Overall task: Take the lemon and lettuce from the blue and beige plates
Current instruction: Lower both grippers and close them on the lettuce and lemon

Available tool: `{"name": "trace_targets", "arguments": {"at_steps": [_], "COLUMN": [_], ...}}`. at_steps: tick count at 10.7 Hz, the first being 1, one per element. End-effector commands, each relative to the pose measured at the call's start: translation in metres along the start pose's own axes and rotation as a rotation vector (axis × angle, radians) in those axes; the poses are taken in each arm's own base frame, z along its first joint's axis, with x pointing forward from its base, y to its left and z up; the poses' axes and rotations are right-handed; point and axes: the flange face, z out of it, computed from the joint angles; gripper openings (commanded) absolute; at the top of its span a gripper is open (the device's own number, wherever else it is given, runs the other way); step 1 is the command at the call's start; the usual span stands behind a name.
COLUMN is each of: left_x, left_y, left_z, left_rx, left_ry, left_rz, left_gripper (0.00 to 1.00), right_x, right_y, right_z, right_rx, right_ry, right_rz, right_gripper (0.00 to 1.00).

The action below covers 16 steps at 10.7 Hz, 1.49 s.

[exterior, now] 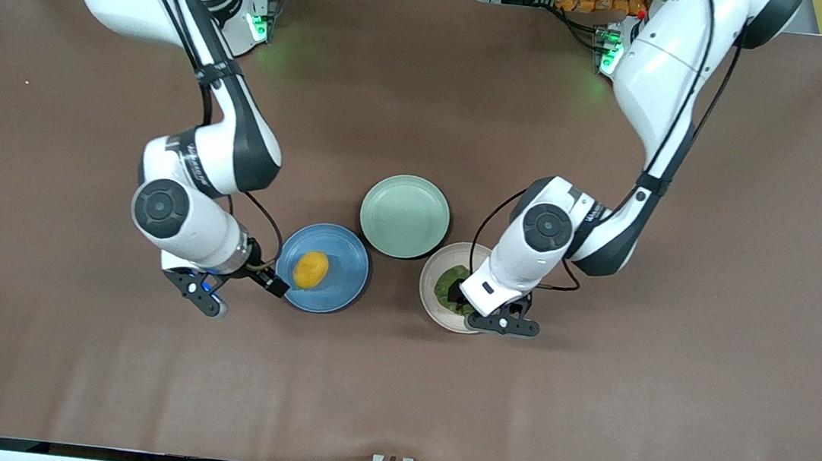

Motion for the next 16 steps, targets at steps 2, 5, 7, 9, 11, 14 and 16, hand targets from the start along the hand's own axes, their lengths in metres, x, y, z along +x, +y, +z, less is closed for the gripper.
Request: {"name": "trace_targets", "arguments": {"at_steps": [2, 5, 7, 9, 11, 14, 16], "left_x": [-0.009, -0.011, -0.013, -0.017, -0.016, -0.01, -0.007], "left_y": [0.006, 0.005, 0.005, 0.011, 0.011, 0.013, 0.014], "left_z": [0.034, 0.04, 0.045, 0.045, 0.041, 0.023, 0.01], "left_rx": [0.027, 0.026, 0.025, 0.025, 0.023, 0.017, 0.024], "left_ry": [0.021, 0.022, 0.016, 0.016, 0.021, 0.035, 0.03], "left_rz": [-0.01, -0.007, -0.032, -0.081, -0.084, -0.117, -0.131], "left_gripper": [1.0, 1.0, 0.67, 0.0, 0.0, 0.0, 0.0], "right_x": [-0.017, -0.031, -0.039, -0.045, -0.051, -0.054, -0.055], "right_y": [-0.008, -0.011, -0.013, -0.014, -0.018, -0.018, -0.018], "right_z": [0.039, 0.06, 0.076, 0.092, 0.102, 0.11, 0.115], "right_rx": [0.01, -0.003, -0.021, -0.036, -0.03, -0.043, -0.054], "right_ry": [0.021, 0.022, 0.047, 0.055, 0.058, 0.07, 0.077], "right_rz": [0.027, 0.023, 0.026, 0.02, 0.009, -0.012, -0.025], "right_gripper": [1.0, 1.0, 1.0, 1.0, 1.0, 0.94, 0.8]}}
